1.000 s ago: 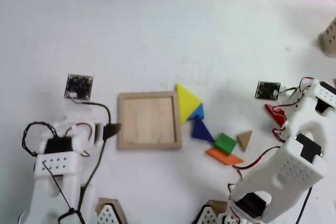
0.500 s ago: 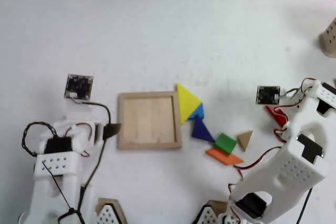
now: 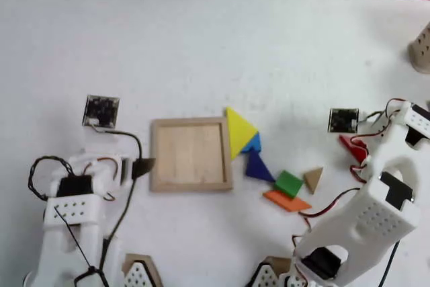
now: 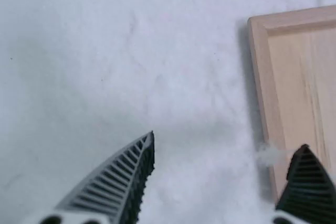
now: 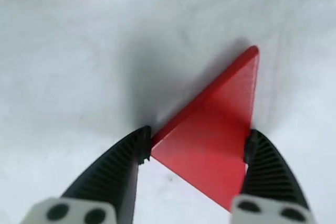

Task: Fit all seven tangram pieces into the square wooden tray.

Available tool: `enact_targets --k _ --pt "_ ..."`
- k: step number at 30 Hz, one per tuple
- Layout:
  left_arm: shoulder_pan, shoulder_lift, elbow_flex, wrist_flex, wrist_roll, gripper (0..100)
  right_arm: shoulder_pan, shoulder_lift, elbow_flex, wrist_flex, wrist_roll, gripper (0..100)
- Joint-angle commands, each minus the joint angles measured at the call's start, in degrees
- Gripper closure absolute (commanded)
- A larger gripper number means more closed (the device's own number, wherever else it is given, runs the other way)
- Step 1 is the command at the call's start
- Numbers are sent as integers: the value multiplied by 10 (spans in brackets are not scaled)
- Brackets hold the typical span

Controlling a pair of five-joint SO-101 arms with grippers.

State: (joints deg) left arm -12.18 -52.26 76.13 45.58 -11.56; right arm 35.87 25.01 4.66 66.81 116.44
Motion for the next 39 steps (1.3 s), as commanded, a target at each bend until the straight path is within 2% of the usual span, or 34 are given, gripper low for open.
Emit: enact_targets --k 1,5,9,12,16,19,22,25,28,34,39 --pt "8 -3 -6 -10 -6 611 9 -4 -3 -2 13 841" --pt "8 -3 -6 -10 -6 611 9 -4 -3 -2 11 855" --pt "8 -3 -6 -10 -6 611 6 -4 -4 -2 6 930" --pt "8 -3 -6 -10 -6 611 -6 -5 -15 -3 -49 969" --pt "8 -3 -6 -10 -6 611 -15 -7 -37 -2 -126 970" --pt "8 -3 -6 -10 -6 611 -28 -12 -51 23 -164 923" --pt "8 -3 -6 -10 -7 611 -44 -26 -83 75 -214 812" --pt "8 -3 -6 -10 -7 611 -47 -52 -113 124 -209 690" --pt "8 -3 -6 -10 -7 611 -33 -81 -123 165 -132 651" --pt "7 -3 -6 -9 -7 611 73 -110 -124 196 148 651" --pt "7 -3 -6 -9 -7 609 134 -106 -120 194 252 649"
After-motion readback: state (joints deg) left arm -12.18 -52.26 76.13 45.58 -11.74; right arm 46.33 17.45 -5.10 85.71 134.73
